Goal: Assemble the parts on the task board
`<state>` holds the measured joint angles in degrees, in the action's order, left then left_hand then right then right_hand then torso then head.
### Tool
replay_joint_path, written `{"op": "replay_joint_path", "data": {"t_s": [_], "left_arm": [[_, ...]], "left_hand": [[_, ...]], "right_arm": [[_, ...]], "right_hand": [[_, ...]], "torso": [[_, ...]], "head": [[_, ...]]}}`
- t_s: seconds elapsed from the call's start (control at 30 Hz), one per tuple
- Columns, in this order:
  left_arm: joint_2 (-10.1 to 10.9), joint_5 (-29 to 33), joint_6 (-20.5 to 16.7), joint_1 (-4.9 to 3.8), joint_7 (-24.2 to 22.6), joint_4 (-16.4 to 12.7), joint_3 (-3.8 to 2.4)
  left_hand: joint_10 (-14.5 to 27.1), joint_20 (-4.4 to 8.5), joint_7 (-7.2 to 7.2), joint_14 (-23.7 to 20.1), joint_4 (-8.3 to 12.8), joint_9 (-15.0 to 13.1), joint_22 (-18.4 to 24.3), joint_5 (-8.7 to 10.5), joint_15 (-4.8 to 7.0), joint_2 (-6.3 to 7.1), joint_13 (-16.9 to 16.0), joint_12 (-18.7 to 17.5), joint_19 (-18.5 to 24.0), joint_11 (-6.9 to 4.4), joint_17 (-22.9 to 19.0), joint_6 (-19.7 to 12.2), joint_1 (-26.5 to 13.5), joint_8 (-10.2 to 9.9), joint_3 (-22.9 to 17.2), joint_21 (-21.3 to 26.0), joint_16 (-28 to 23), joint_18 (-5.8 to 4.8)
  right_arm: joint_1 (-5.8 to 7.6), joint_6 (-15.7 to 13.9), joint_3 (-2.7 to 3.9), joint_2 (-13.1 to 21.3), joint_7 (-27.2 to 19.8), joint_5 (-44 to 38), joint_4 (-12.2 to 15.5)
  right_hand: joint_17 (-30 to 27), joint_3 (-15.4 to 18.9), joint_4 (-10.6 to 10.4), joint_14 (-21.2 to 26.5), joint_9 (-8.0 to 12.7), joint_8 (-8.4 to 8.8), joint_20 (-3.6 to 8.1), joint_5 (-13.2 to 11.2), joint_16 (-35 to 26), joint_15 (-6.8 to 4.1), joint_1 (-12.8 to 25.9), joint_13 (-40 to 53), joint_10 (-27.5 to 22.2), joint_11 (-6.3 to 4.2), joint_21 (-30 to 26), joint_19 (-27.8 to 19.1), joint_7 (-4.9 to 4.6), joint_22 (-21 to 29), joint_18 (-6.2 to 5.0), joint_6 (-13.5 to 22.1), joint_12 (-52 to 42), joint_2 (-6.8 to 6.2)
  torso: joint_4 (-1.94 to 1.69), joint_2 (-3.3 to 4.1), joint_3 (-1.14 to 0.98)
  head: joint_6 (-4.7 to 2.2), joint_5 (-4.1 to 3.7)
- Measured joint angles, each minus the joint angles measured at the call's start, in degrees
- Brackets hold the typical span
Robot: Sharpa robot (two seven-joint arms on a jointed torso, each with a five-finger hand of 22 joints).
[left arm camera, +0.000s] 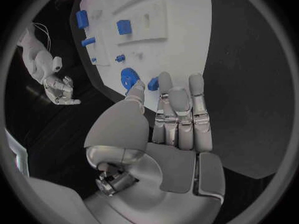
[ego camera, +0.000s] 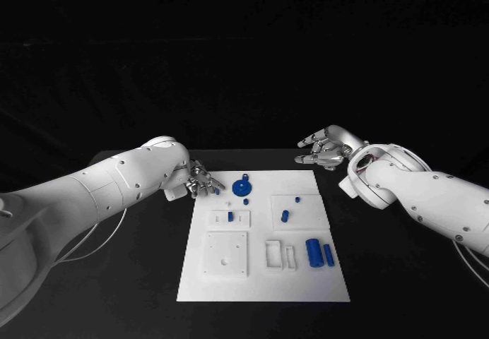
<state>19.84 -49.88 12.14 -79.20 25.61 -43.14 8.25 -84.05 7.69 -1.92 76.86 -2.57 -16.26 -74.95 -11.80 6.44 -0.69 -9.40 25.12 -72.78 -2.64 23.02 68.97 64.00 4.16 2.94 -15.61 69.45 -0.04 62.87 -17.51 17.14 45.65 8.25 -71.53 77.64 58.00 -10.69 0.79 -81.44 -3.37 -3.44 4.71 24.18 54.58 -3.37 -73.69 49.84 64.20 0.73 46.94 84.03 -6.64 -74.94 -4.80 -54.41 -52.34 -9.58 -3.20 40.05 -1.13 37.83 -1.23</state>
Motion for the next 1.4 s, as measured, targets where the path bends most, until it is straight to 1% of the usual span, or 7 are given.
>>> {"op": "replay_joint_path", "data": {"t_s": [0.03,0.43,0.67,0.77,0.97,1.23,1.4], "left_arm": [[0.0,0.0,0.0,0.03,0.0,0.1,0.0],[-0.2,0.5,-0.3,0.16,-0.5,0.6,-0.04],[0.1,0.9,-0.9,0.16,-1.0,0.2,-0.11],[0.1,1.1,-1.1,0.17,-1.1,0.2,-0.11],[0.4,1.5,-1.5,0.22,-1.4,-0.2,-0.1],[1.7,2.5,-2.5,0.3,-1.5,-1.7,-0.08],[4.2,4.2,-4.0,0.27,-1.3,-5.7,-0.1]], "left_hand": [[0.0,0.0,0.0,0.0,0.0,0.0,0.0,0.0,0.0,-0.03,0.0,0.0,0.0,0.0,0.0,0.0,0.0,0.0,0.0,0.0,0.0,0.0],[0.0,0.0,0.0,0.0,1.7,0.0,0.0,0.01,0.0,-4.0,0.0,-0.3,0.0,0.0,-0.1,0.0,3.1,0.0,-0.7,0.2,0.0,0.0],[0.0,0.0,0.33,0.0,3.9,-1.0,0.0,-0.47,-0.01,-5.92,0.2,-0.5,0.0,0.01,-0.1,0.3,5.0,-0.1,-1.1,0.2,0.0,0.0],[0.0,0.0,0.45,0.0,5.1,-1.7,0.0,-2.02,0.01,-6.56,0.2,-0.7,0.0,0.01,-0.1,0.1,5.8,0.3,-1.7,0.2,0.0,0.0],[0.0,0.0,0.64,-0.2,8.0,-2.4,0.0,-6.47,0.18,-6.78,0.4,-0.7,0.0,0.02,0.0,0.1,6.8,1.4,-3.3,0.2,0.0,0.0],[0.0,0.0,0.83,-0.3,8.3,-2.4,0.0,-9.9,0.11,-7.36,0.5,-0.7,0.0,0.02,0.2,0.0,6.6,1.7,-3.3,-0.6,0.0,0.0],[0.0,0.0,0.83,0.1,8.4,-2.4,0.0,-13.25,0.4,-7.71,0.5,0.0,0.0,0.02,0.4,0.0,5.9,1.7,-3.2,-0.9,0.0,0.01]], "right_arm": [[0.0,0.0,0.01,0.0,0.0,0.0,0.0],[0.01,0.0,0.03,0.0,0.0,0.0,-0.1],[0.01,0.0,0.04,-0.5,0.0,0.0,-0.6],[0.01,0.1,0.04,-0.6,0.0,0.0,-0.7],[0.01,0.1,0.04,-0.7,0.0,0.0,-0.8],[0.0,0.3,0.04,-0.6,0.0,0.0,-0.9],[0.0,0.3,0.04,-0.5,0.1,0.0,-0.9]], "right_hand": [[0.0,0.0,0.0,0.0,0.0,0.0,0.0,0.0,0.0,0.0,0.0,0.0,0.0,0.0,0.0,0.0,0.0,0.0,-0.01,0.0,0.0,0.0],[0.0,0.0,0.0,0.0,0.0,0.0,0.0,0.0,0.0,0.0,0.0,0.0,0.0,0.0,0.0,0.0,0.0,0.0,0.0,0.0,0.0,0.0],[0.0,0.0,0.0,0.0,0.0,0.0,0.0,0.0,0.0,0.0,0.0,0.0,0.0,0.0,0.0,0.0,0.0,0.0,-0.01,0.0,0.0,0.0],[0.0,0.0,0.0,0.0,0.0,0.0,0.0,0.0,0.0,0.0,0.0,0.0,0.0,0.0,0.0,0.0,0.0,0.0,0.0,0.0,0.0,0.0],[0.0,0.0,0.0,0.0,0.0,0.0,0.0,0.0,0.0,0.0,0.0,0.0,0.0,0.0,0.0,0.0,0.0,0.0,0.0,0.0,0.0,0.0],[0.0,0.0,0.0,0.0,0.0,0.0,0.0,0.0,0.0,0.0,0.0,0.0,0.0,0.0,0.0,0.0,0.0,0.0,0.0,0.0,0.0,0.0],[0.0,0.0,0.0,0.0,0.0,0.0,0.0,0.0,0.0,0.0,0.0,0.0,0.0,0.0,0.0,0.0,0.0,0.0,0.0,0.0,0.0,0.0]], "torso": [[0.0,0.01,0.0],[-0.04,-0.02,-0.01],[-0.04,-0.04,0.0],[-0.08,-0.06,0.0],[-0.1,-0.06,0.0],[-0.09,-0.18,0.0],[-0.15,-0.4,-0.01]], "head": [[0.02,-0.01],[0.16,-0.12],[0.09,0.06],[0.08,0.1],[0.12,0.26],[0.15,0.42],[0.28,0.52]]}}
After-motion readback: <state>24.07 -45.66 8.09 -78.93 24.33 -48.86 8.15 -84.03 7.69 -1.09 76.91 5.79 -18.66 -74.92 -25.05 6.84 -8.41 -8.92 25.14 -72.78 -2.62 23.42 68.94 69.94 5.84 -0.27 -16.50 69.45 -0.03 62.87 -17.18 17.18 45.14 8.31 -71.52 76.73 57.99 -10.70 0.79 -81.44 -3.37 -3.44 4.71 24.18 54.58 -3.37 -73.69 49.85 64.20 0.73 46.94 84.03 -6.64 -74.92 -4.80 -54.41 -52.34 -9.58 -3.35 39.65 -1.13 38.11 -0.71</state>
